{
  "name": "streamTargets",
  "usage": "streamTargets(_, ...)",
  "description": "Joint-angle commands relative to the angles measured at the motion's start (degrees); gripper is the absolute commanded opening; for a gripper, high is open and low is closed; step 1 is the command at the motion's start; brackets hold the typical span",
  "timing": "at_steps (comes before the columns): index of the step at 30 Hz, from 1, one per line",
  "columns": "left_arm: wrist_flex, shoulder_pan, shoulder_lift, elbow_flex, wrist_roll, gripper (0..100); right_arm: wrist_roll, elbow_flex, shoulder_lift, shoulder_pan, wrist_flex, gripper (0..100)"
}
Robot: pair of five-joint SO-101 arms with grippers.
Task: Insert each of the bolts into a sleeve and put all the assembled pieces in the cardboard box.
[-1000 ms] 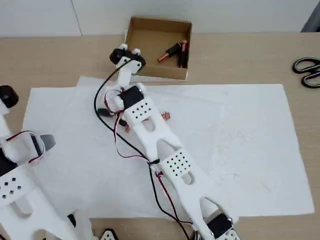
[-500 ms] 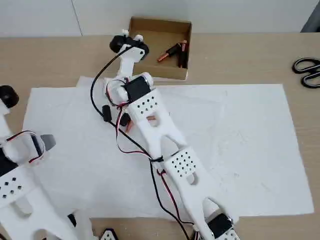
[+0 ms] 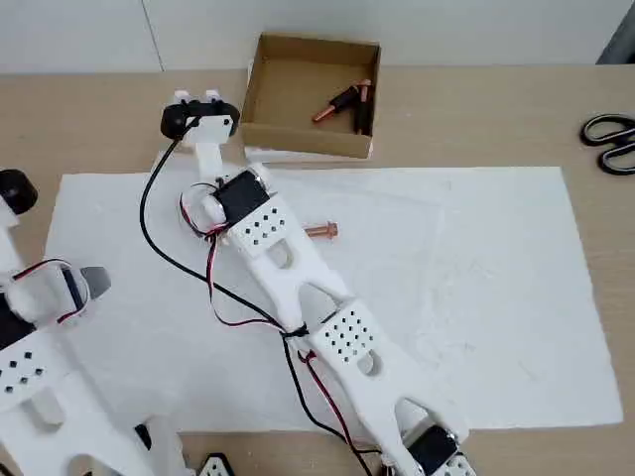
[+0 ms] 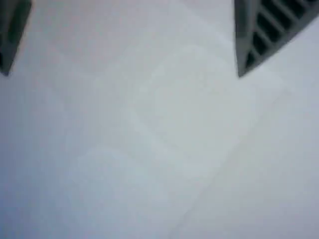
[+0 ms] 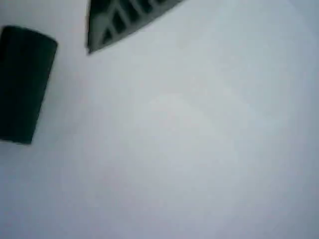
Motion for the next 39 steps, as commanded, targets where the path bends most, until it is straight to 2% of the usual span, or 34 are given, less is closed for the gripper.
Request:
streamTargets(1, -0.88, -0.18, -1.14, -0.31, -0.35, 27, 0.53, -0.79, 0.75, 0.04, -0.57, 15.3)
streamTargets(9, -0.79, -0.18, -1.14, -0.31, -0.35, 27, 0.62, -0.88, 5.41, -0.13, -6.37, 14.4)
streamTargets(15, -0.79, -0.18, -1.14, -0.31, -0.35, 27, 2.99, -0.79, 5.85, -0.04, -6.99, 14.4)
streamTargets(39, -0.97, -0.18, -1.23, 2.33, -0.35, 27, 3.08, -0.88, 10.15, 0.13, -11.03, 14.3)
